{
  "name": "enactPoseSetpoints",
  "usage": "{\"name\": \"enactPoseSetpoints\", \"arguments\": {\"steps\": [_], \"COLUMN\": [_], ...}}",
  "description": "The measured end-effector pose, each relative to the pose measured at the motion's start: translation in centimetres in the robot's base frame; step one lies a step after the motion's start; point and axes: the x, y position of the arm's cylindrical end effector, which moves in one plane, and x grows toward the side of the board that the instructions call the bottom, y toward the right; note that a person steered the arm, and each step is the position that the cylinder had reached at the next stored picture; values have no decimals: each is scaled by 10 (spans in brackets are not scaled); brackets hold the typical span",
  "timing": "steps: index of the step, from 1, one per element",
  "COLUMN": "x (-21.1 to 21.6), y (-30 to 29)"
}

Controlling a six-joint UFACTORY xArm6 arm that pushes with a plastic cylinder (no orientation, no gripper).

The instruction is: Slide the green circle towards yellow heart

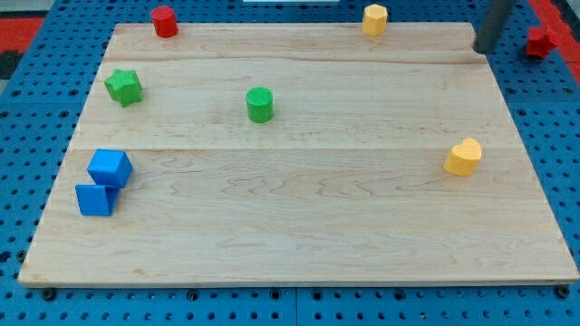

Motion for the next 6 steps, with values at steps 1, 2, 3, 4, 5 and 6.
{"name": "enactPoseSetpoints", "arguments": {"steps": [1, 2, 3, 4, 5, 6], "x": [-38, -17, 149, 209, 152, 149], "y": [-106, -109, -113, -174, -187, -40]}}
